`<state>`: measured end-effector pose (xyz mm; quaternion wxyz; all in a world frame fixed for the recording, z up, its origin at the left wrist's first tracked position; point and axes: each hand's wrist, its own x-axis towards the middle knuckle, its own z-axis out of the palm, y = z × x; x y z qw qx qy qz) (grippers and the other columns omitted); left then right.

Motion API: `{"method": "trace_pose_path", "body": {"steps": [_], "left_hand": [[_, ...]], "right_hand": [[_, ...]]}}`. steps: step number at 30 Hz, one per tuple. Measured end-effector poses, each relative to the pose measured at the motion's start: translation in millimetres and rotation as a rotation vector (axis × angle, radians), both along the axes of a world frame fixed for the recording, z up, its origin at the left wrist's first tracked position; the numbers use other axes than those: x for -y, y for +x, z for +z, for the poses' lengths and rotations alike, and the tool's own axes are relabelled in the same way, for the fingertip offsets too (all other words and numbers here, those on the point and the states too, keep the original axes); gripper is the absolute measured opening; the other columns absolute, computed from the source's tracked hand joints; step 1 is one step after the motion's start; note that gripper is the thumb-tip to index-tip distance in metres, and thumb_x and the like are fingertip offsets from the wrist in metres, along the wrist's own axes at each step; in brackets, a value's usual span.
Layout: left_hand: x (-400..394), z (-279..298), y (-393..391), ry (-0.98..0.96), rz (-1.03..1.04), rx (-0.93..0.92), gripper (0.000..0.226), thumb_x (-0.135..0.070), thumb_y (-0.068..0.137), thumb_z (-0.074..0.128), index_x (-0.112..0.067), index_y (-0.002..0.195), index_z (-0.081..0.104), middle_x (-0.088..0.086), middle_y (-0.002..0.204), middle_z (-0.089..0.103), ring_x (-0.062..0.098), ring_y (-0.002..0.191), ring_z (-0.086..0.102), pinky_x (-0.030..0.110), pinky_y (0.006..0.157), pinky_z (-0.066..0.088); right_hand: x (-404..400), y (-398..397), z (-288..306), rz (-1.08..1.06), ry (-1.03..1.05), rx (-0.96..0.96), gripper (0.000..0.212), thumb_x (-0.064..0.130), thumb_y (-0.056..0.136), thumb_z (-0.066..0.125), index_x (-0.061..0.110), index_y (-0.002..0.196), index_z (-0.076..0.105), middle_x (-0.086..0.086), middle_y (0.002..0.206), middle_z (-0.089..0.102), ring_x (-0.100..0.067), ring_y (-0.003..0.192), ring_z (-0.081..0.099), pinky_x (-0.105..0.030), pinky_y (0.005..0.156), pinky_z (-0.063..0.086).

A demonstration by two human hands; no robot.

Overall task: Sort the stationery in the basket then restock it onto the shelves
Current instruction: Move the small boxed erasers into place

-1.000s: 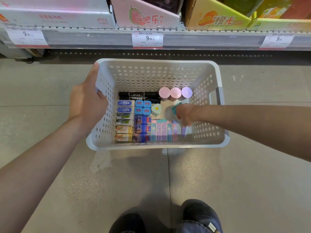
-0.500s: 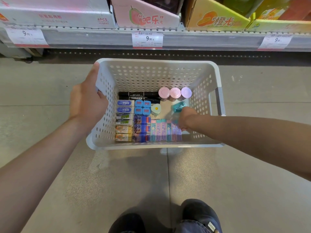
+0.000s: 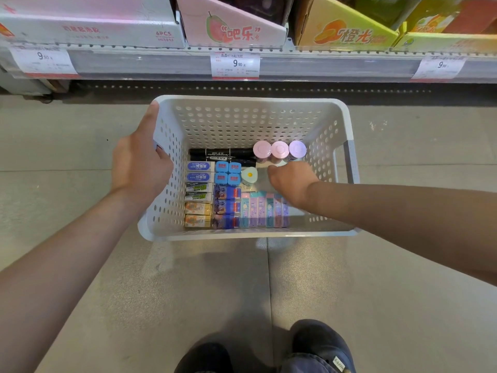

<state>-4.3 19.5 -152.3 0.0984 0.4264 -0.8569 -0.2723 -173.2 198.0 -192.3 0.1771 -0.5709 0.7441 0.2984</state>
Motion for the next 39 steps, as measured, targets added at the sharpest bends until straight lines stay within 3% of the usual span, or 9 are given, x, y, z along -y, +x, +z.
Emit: {"method": "trace_pose_path", "body": {"steps": [4,9,13,19,26,28,31,36,39], "left_hand": [[-1,0,1,0.001,-0.006,-0.002,0.071,0.001,0.089,0.04,-0.027,0.151,0.022,0.006,0.061,0.041,0.015,0.053,0.039,0.03,0.047,0.032],[-2,0,0,0.008,-0.005,-0.011,0.07,0.001,0.09,0.041,-0.027,0.151,0.022,0.004,0.063,0.043,0.013,0.054,0.04,0.028,0.046,0.032],[-1,0,1,0.01,-0.005,-0.015,0.069,0.0,0.09,0.042,-0.027,0.151,0.022,0.007,0.069,0.047,0.013,0.055,0.04,0.029,0.048,0.033],[-2,2,-1,-0.008,0.0,0.007,0.07,0.001,0.09,0.041,-0.026,0.152,0.022,0.001,0.061,0.041,0.012,0.054,0.038,0.026,0.045,0.03],[0,0,-1,0.025,0.014,0.0,0.07,0.0,0.09,0.04,-0.029,0.151,0.022,0.004,0.061,0.041,0.016,0.052,0.039,0.028,0.045,0.032],[-1,1,0,0.026,0.009,-0.004,0.07,0.001,0.09,0.04,-0.028,0.152,0.021,0.004,0.06,0.039,0.016,0.052,0.038,0.028,0.045,0.031],[-1,1,0,0.022,0.008,0.001,0.07,0.001,0.09,0.04,-0.027,0.152,0.021,0.004,0.059,0.037,0.016,0.051,0.036,0.028,0.044,0.03],[-1,1,0,0.01,0.005,-0.003,0.07,0.001,0.09,0.041,-0.026,0.152,0.022,0.003,0.059,0.038,0.014,0.051,0.036,0.028,0.044,0.029],[-1,1,0,0.003,0.005,-0.001,0.07,0.001,0.09,0.041,-0.026,0.152,0.023,0.002,0.058,0.036,0.013,0.051,0.035,0.028,0.044,0.027]], "right_hand": [[6,-1,-8,0.161,0.094,-0.104,0.04,-0.002,0.092,0.047,0.004,0.131,0.041,-0.003,0.123,0.058,-0.022,0.108,0.061,-0.025,0.066,0.04],[8,-4,-24,0.134,0.162,-0.132,0.038,0.001,0.089,0.052,0.008,0.126,0.049,-0.002,0.115,0.061,-0.022,0.1,0.063,-0.027,0.065,0.042],[9,-5,-17,0.17,0.161,-0.134,0.037,0.0,0.09,0.051,0.007,0.126,0.05,-0.002,0.12,0.059,-0.021,0.108,0.06,-0.025,0.075,0.046],[11,0,-9,0.285,0.064,-0.211,0.03,0.015,0.093,0.052,0.009,0.122,0.053,-0.009,0.123,0.051,-0.022,0.109,0.053,-0.027,0.069,0.036],[8,-12,7,-0.053,0.056,0.108,0.031,0.039,0.088,0.057,0.009,0.096,0.056,-0.003,0.088,0.05,-0.021,0.076,0.051,-0.024,0.045,0.036],[7,-16,5,-0.185,0.01,0.255,0.032,0.038,0.092,0.052,0.007,0.093,0.057,-0.009,0.097,0.055,-0.025,0.085,0.056,-0.028,0.061,0.046],[6,-18,-2,-0.291,-0.093,0.36,0.041,0.035,0.098,0.042,0.004,0.123,0.052,-0.013,0.126,0.054,-0.03,0.111,0.055,-0.033,0.084,0.045],[5,-10,-12,-0.468,-0.201,0.379,0.04,0.023,0.097,0.042,0.001,0.13,0.041,-0.023,0.133,0.04,-0.038,0.111,0.051,-0.034,0.076,0.037],[5,-6,-13,-0.449,-0.253,0.347,0.044,0.018,0.092,0.05,0.002,0.131,0.04,-0.02,0.128,0.047,-0.036,0.107,0.056,-0.033,0.071,0.041]]}}
